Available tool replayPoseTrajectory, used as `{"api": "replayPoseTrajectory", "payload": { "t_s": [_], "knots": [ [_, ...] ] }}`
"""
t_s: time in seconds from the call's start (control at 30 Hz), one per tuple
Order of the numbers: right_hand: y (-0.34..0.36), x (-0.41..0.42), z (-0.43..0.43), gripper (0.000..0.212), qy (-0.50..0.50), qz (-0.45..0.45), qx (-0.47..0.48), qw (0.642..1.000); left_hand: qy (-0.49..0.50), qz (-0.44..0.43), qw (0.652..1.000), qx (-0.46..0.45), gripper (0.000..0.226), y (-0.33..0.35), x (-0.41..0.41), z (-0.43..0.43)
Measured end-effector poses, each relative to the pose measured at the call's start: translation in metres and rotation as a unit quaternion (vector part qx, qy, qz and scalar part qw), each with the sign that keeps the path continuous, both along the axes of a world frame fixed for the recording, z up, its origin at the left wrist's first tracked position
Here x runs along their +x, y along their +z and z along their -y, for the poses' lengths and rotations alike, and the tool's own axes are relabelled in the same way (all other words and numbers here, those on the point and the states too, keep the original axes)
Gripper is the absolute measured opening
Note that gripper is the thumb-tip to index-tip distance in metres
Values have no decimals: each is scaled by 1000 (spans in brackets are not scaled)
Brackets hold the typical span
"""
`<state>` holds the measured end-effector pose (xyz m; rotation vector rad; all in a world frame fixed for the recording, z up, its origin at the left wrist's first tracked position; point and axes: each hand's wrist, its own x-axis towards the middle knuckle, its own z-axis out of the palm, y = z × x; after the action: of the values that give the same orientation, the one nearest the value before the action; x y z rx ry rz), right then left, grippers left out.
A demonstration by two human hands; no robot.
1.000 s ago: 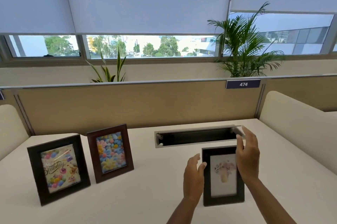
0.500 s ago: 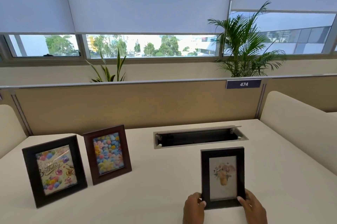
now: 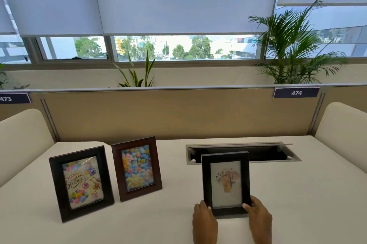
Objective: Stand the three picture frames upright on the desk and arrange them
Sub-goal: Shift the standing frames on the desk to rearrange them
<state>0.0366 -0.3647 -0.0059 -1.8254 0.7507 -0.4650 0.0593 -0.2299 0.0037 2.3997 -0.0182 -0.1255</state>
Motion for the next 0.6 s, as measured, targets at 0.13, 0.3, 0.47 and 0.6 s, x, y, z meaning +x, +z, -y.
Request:
{"api": "replayPoseTrajectory", "payload": {
  "t_s": [0.13,0.3,0.47,0.6],
  "knots": [
    [7,35,-31,27,22,15,-23,999,39,13,999,-3,36,12,27,-21],
    [10,78,-57,30,52,32,-33,998,72,22,997,0,32,16,63,-44],
    [9,115,-73,29,75,36,-19,996,106,25,994,0,34,14,89,-55],
    [5,134,-79,29,75,27,-8,997,125,23,992,-4,34,11,99,-56]
  ]
}}
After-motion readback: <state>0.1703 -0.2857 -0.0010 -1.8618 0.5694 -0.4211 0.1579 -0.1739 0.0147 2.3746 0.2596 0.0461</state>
